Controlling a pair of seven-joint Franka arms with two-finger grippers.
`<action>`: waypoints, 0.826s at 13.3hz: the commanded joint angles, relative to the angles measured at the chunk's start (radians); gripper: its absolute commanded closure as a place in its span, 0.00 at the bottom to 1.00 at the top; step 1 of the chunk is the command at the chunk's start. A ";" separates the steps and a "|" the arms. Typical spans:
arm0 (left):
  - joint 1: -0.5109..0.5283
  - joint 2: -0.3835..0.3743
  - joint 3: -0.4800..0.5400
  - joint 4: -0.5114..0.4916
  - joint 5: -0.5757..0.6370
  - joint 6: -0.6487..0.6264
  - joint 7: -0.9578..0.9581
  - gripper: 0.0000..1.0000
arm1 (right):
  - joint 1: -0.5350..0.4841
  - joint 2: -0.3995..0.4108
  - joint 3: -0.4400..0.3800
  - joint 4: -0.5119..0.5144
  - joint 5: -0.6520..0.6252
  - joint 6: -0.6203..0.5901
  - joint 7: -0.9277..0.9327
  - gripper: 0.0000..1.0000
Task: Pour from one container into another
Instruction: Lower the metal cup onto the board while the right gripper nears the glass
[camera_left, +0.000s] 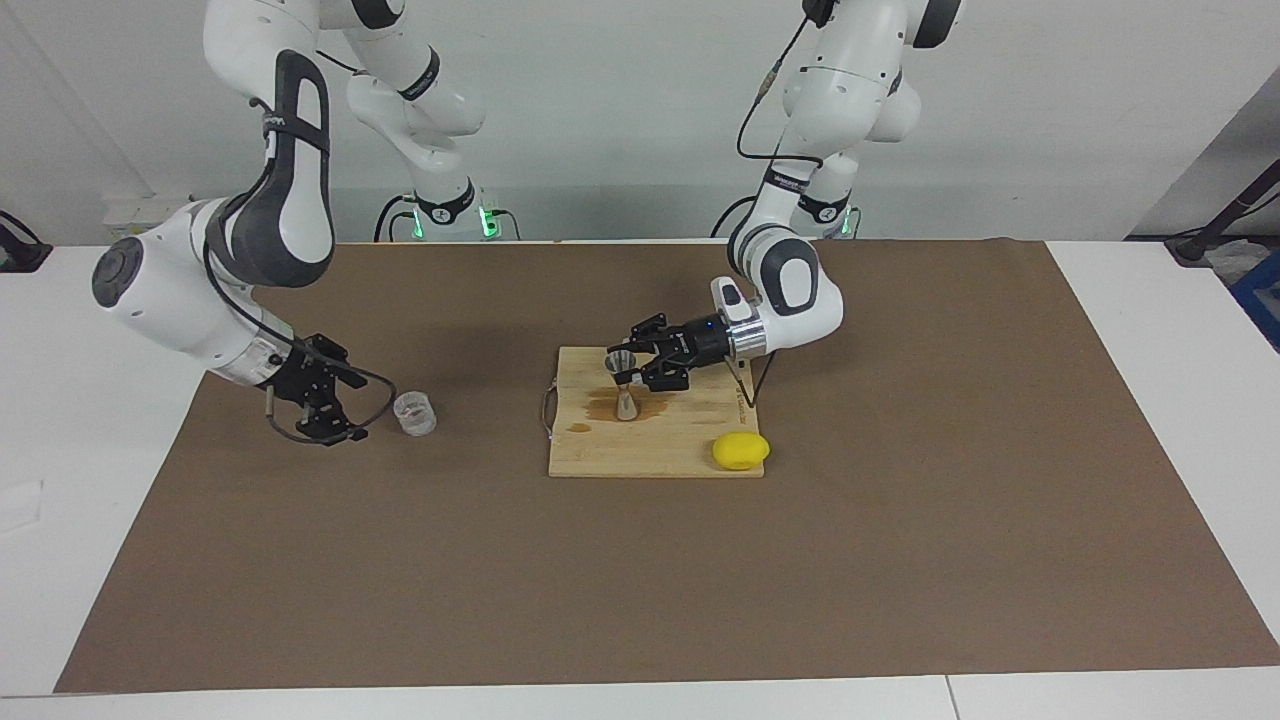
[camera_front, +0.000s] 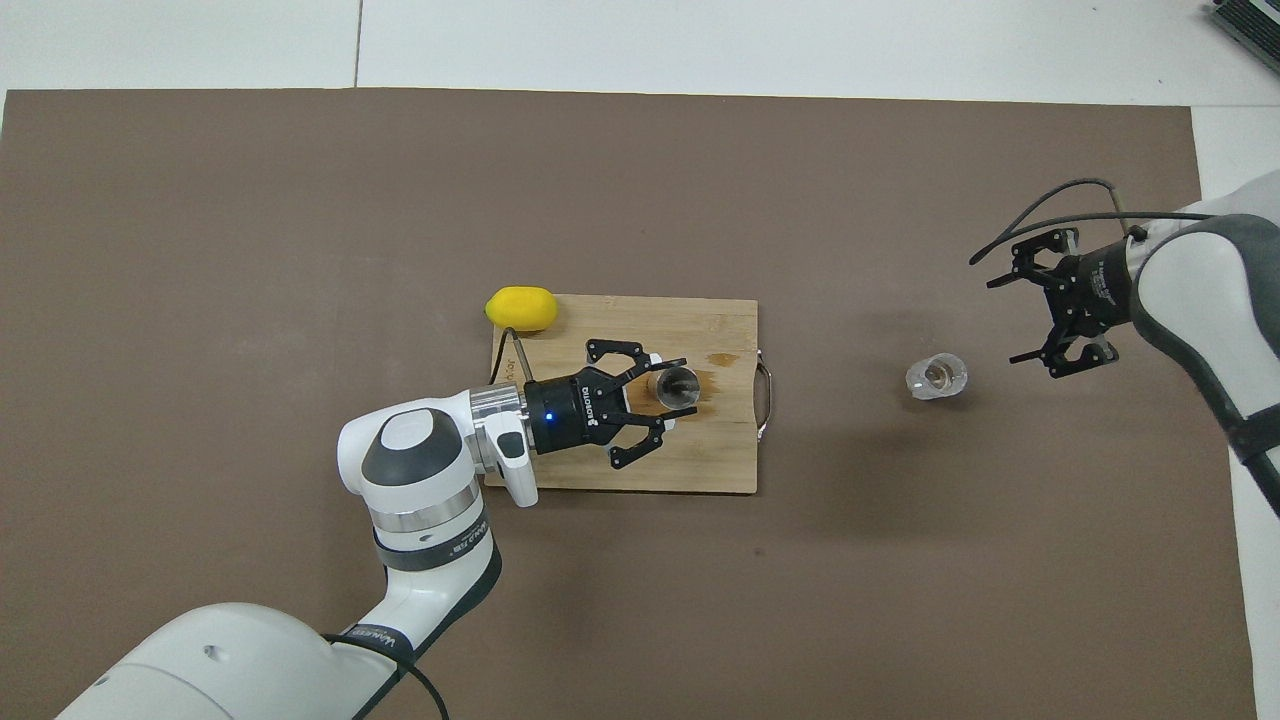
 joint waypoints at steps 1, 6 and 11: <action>-0.025 0.004 0.014 -0.010 -0.028 0.008 0.032 0.70 | -0.040 0.029 0.010 -0.043 0.042 0.031 -0.048 0.07; -0.022 0.002 0.013 -0.010 -0.029 0.005 0.029 0.70 | -0.062 0.098 0.007 -0.106 0.191 0.079 -0.236 0.07; 0.012 0.024 0.014 -0.016 -0.040 -0.004 0.023 0.60 | -0.028 0.083 0.009 -0.188 0.263 0.103 -0.273 0.06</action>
